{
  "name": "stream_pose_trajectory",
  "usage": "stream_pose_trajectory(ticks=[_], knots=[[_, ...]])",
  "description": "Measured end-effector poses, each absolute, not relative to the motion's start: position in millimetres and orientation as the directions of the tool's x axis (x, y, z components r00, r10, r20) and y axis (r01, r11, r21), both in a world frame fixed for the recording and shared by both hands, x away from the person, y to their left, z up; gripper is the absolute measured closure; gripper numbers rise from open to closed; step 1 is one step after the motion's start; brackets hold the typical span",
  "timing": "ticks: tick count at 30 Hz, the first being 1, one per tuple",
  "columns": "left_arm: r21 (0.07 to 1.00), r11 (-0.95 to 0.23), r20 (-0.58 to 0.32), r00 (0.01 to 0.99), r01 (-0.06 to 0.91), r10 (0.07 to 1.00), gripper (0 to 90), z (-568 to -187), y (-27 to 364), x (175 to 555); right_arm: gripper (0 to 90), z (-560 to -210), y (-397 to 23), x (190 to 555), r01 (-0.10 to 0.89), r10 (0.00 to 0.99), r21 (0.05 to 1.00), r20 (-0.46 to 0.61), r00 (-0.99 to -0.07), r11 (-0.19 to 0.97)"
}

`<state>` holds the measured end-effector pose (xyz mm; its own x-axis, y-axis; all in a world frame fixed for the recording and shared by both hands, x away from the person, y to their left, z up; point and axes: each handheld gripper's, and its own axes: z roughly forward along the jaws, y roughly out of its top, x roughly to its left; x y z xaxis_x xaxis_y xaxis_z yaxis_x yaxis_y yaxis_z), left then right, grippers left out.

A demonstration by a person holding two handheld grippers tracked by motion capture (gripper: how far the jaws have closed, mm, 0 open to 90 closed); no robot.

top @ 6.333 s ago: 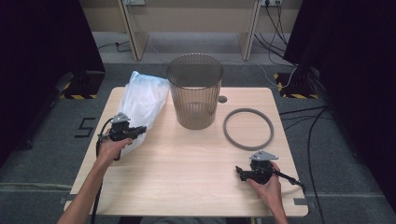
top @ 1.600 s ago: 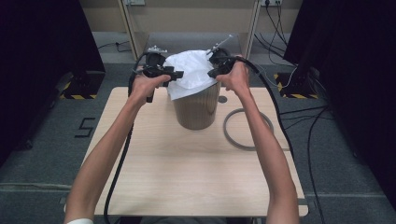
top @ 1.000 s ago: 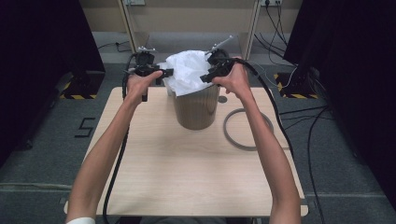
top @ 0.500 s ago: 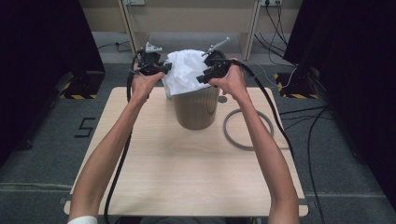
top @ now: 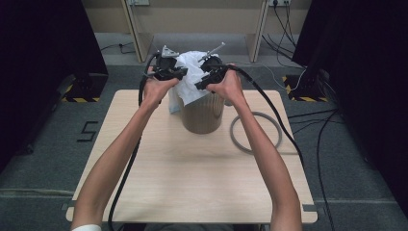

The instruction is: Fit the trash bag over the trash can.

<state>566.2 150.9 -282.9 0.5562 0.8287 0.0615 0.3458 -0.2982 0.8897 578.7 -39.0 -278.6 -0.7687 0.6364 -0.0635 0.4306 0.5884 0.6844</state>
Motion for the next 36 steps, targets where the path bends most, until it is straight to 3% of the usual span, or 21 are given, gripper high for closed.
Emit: stream_pose_trajectory(ticks=[9, 15, 19, 21, 25, 30, 36], knots=[[0.887, -0.29, 0.045, 0.557, 0.36, 0.829, 83.1, -289.8, 158.9, 568.5, 52.2, -250.8, -62.4, 555.2, 0.383, 0.63, 0.769, -0.032, -0.776, 0.512], [0.888, -0.281, 0.027, 0.569, 0.364, 0.822, 82.8, -289.9, 152.0, 568.8, 45.9, -256.5, -50.3, 539.1, 0.379, 0.594, 0.767, -0.004, -0.804, 0.517], [0.893, -0.267, 0.011, 0.575, 0.363, 0.818, 81.5, -286.2, 151.5, 568.2, 57.2, -266.1, -40.2, 544.2, 0.377, 0.567, 0.748, 0.001, -0.824, 0.546], [0.895, -0.259, 0.002, 0.577, 0.363, 0.817, 80.4, -284.7, 153.1, 567.7, 71.8, -268.7, -36.8, 547.6, 0.39, 0.53, 0.749, 0.06, -0.846, 0.536], [0.901, -0.237, -0.017, 0.576, 0.363, 0.817, 79.3, -282.0, 159.1, 567.0, 85.5, -269.1, -32.5, 551.8, 0.396, 0.489, 0.766, 0.123, -0.864, 0.507], [0.905, -0.23, -0.021, 0.578, 0.358, 0.816, 79.2, -279.9, 164.9, 566.4, 90.0, -266.9, -34.5, 551.6, 0.387, 0.473, 0.777, 0.131, -0.871, 0.496], [0.905, -0.224, -0.029, 0.578, 0.362, 0.816, 79.4, -280.2, 167.2, 567.4, 90.0, -261.0, -48.1, 565.0, 0.393, 0.583, 0.754, 0.017, -0.812, 0.525]])
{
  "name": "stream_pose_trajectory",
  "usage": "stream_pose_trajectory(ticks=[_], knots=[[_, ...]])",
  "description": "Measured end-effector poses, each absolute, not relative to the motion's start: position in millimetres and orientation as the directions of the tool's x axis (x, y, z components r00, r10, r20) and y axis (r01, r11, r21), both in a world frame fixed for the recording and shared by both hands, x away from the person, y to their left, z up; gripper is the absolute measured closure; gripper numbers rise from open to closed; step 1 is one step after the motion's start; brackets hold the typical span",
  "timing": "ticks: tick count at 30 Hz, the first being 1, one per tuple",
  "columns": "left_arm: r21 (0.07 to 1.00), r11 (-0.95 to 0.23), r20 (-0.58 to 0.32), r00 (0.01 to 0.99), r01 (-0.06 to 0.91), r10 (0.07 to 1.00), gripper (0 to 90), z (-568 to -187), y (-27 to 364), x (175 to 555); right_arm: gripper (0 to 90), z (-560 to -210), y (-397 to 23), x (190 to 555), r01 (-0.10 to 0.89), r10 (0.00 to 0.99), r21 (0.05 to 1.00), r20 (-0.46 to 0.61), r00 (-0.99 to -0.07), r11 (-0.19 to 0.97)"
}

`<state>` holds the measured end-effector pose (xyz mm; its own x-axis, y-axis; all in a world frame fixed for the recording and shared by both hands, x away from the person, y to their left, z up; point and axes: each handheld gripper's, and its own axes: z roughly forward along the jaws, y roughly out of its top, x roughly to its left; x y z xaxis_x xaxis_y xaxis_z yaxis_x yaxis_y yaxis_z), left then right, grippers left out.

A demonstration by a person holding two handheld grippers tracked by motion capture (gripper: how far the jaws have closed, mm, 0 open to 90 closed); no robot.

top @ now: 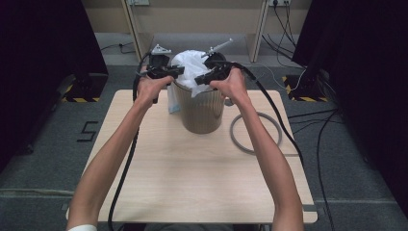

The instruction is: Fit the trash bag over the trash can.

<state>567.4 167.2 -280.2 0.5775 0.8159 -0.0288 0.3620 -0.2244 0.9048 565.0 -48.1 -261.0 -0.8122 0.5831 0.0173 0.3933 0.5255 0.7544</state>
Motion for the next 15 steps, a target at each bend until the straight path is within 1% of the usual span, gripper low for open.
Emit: stream_pose_trajectory(ticks=[2, 7, 8, 9, 10, 13, 15], knots=[[0.899, -0.24, -0.021, 0.584, 0.367, 0.812, 79.7, -281.9, 165.5, 567.9, 90.0, -265.4, -49.3, 575.0, 0.401, 0.603, 0.728, -0.022, -0.797, 0.556], [0.894, -0.255, -0.018, 0.597, 0.369, 0.802, 80.3, -285.2, 159.8, 568.1, 90.0, -274.2, -47.5, 590.1, 0.441, 0.616, 0.672, -0.03, -0.787, 0.596], [0.891, -0.267, -0.006, 0.598, 0.367, 0.802, 80.4, -285.6, 158.9, 567.8, 88.4, -275.4, -47.5, 591.0, 0.435, 0.612, 0.668, -0.038, -0.79, 0.604], [0.889, -0.281, 0.01, 0.598, 0.361, 0.801, 80.5, -286.0, 157.4, 567.3, 83.3, -275.3, -47.6, 590.1, 0.443, 0.618, 0.664, -0.036, -0.785, 0.602], [0.888, -0.288, 0.015, 0.601, 0.36, 0.799, 80.5, -286.4, 156.6, 567.0, 74.4, -274.4, -48.9, 588.3, 0.447, 0.621, 0.666, -0.03, -0.784, 0.597], [0.877, -0.313, 0.022, 0.619, 0.366, 0.785, 80.2, -290.6, 152.1, 565.0, 63.7, -268.0, -54.7, 580.6, 0.458, 0.635, 0.671, -0.026, -0.772, 0.583], [0.861, -0.353, 0.046, 0.636, 0.365, 0.77, 77.3, -290.9, 150.3, 563.5, 60.2, -263.7, -58.7, 577.0, 0.466, 0.648, 0.678, -0.019, -0.762, 0.568]])
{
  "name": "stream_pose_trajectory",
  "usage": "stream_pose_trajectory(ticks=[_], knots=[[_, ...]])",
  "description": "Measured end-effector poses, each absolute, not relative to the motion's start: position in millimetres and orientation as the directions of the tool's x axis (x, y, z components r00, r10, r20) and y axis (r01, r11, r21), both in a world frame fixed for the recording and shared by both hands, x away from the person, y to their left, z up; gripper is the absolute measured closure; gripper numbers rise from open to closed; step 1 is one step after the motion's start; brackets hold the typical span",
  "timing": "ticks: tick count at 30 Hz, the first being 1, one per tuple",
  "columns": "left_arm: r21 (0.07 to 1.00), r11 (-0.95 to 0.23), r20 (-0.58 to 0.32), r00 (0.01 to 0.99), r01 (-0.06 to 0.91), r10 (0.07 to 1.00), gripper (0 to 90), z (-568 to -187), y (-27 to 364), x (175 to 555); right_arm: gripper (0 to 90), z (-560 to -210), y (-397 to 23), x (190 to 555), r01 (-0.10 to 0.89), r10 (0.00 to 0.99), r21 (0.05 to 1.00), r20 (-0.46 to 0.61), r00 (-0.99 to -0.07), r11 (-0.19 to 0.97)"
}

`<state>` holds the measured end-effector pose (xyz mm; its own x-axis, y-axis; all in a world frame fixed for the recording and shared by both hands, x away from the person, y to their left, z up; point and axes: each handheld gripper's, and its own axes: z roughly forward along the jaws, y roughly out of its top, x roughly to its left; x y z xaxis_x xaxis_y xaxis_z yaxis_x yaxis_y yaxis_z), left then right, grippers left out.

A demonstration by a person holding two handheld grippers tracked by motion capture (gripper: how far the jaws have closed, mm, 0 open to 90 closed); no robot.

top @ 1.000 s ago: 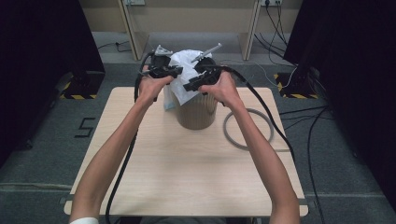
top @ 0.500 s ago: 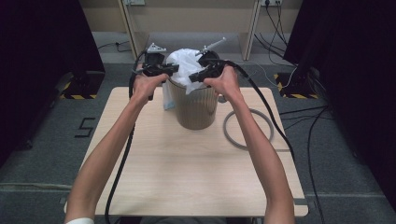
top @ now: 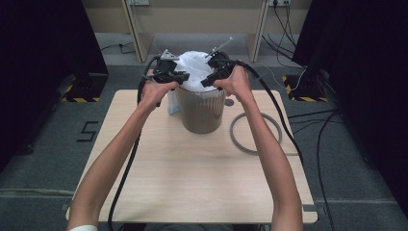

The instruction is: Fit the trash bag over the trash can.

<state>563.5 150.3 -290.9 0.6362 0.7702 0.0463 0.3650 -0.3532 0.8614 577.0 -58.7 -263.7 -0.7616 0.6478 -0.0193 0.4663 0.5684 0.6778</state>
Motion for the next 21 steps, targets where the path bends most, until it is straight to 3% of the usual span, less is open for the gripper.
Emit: stream_pose_trajectory(ticks=[3, 8, 15, 17, 21], knots=[[0.884, -0.29, -0.009, 0.634, 0.366, 0.773, 62.1, -281.8, 157.6, 558.8, 58.2, -259.0, -64.2, 574.5, 0.459, 0.651, 0.694, -0.019, -0.759, 0.555], [0.915, -0.213, -0.019, 0.565, 0.343, 0.825, 48.3, -261.6, 175.8, 558.9, 57.2, -255.8, -66.7, 574.0, 0.451, 0.67, 0.724, -0.021, -0.742, 0.522], [0.871, -0.19, -0.032, 0.437, 0.453, 0.899, 36.3, -284.1, 178.3, 595.1, 55.1, -256.2, -68.0, 575.6, 0.452, 0.686, 0.734, -0.027, -0.727, 0.508], [0.861, -0.195, -0.03, 0.429, 0.47, 0.903, 36.2, -291.3, 176.5, 602.0, 54.4, -255.4, -69.0, 576.0, 0.455, 0.689, 0.734, -0.025, -0.724, 0.505], [0.868, -0.202, -0.023, 0.442, 0.454, 0.897, 57.9, -297.2, 177.2, 605.1, 53.9, -254.6, -71.4, 576.1, 0.451, 0.692, 0.74, -0.026, -0.722, 0.498]])
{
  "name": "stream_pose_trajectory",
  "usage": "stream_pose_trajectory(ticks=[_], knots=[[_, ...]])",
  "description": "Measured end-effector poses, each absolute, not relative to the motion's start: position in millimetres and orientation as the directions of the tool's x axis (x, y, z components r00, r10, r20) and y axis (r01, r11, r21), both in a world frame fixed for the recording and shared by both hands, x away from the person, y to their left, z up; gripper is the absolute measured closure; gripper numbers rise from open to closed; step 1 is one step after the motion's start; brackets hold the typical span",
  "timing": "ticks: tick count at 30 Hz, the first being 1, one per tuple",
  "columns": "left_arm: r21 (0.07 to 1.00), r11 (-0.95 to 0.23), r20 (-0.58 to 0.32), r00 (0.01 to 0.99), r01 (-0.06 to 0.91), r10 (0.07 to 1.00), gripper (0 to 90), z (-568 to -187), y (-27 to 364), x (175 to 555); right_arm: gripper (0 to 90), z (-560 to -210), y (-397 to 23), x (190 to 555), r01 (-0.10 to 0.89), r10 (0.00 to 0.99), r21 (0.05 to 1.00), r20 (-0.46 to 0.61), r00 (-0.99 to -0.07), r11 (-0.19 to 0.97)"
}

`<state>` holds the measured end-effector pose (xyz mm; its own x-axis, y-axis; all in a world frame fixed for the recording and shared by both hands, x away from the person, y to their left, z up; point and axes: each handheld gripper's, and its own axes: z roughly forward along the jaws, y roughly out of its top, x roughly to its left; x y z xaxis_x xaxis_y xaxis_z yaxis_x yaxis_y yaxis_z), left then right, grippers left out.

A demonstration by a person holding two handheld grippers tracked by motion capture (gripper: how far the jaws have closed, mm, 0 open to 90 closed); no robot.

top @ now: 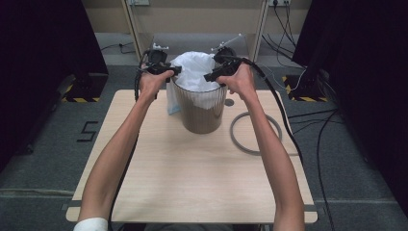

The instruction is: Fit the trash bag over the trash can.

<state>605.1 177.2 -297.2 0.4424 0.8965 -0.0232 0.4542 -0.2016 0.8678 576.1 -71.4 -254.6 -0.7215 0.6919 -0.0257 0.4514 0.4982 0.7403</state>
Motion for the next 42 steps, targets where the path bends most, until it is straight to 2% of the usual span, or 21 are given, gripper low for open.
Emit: stream_pose_trajectory(ticks=[2, 5, 7, 10, 12, 17, 21, 26, 35, 37, 38, 40, 42], knots=[[0.878, -0.207, -0.008, 0.445, 0.431, 0.895, 66.5, -295.3, 177.9, 603.3, 53.9, -255.2, -71.8, 575.8, 0.452, 0.691, 0.735, -0.03, -0.722, 0.505], [0.905, -0.139, -0.059, 0.443, 0.401, 0.895, 75.2, -289.4, 182.8, 601.0, 53.9, -254.6, -72.3, 574.7, 0.452, 0.692, 0.736, -0.031, -0.721, 0.504], [0.912, -0.149, -0.035, 0.433, 0.382, 0.901, 80.2, -284.9, 184.7, 599.1, 54.1, -252.8, -73.4, 574.7, 0.457, 0.697, 0.738, -0.024, -0.716, 0.496], [0.933, -0.139, -0.023, 0.44, 0.332, 0.898, 83.1, -276.7, 185.1, 591.3, 54.7, -247.4, -76.5, 574.8, 0.451, 0.704, 0.759, -0.014, -0.71, 0.47], [0.932, -0.189, 0.02, 0.477, 0.309, 0.878, 85.2, -273.7, 178.1, 583.2, 55.2, -242.6, -79.9, 576.4, 0.456, 0.714, 0.772, 0.002, -0.7, 0.444], [0.913, -0.314, 0.124, 0.557, 0.259, 0.821, 85.7, -276.4, 151.7, 558.9, 53.7, -227.2, -85.6, 583.2, 0.452, 0.747, 0.806, 0.018, -0.664, 0.383], [0.907, -0.34, 0.136, 0.591, 0.249, 0.795, 85.5, -283.6, 137.3, 549.6, 53.0, -214.1, -82.8, 592.4, 0.455, 0.757, 0.831, 0.065, -0.65, 0.32], [0.896, -0.371, 0.154, 0.615, 0.242, 0.773, 85.1, -291.9, 132.4, 545.5, 51.0, -216.9, -64.8, 604.9, 0.468, 0.749, 0.827, 0.088, -0.657, 0.313], [0.889, -0.386, 0.15, 0.639, 0.247, 0.754, 83.1, -300.1, 137.7, 537.2, 50.2, -239.0, -9.4, 622.0, 0.498, 0.699, 0.782, 0.115, -0.706, 0.374], [0.883, -0.396, 0.149, 0.649, 0.253, 0.746, 81.7, -301.0, 139.0, 535.0, 54.7, -243.1, -1.6, 626.0, 0.507, 0.691, 0.765, 0.113, -0.714, 0.397], [0.884, -0.392, 0.141, 0.653, 0.255, 0.744, 80.5, -301.0, 140.1, 533.8, 60.4, -245.7, 1.4, 628.0, 0.51, 0.689, 0.76, 0.116, -0.716, 0.403], [0.887, -0.384, 0.126, 0.663, 0.258, 0.738, 75.2, -297.4, 145.3, 529.9, 79.6, -252.0, 4.8, 631.1, 0.508, 0.659, 0.737, 0.114, -0.744, 0.446], [0.899, -0.36, 0.11, 0.667, 0.249, 0.737, 66.8, -290.1, 152.4, 525.7, 89.3, -256.0, 4.0, 632.0, 0.508, 0.662, 0.705, 0.074, -0.746, 0.494]])
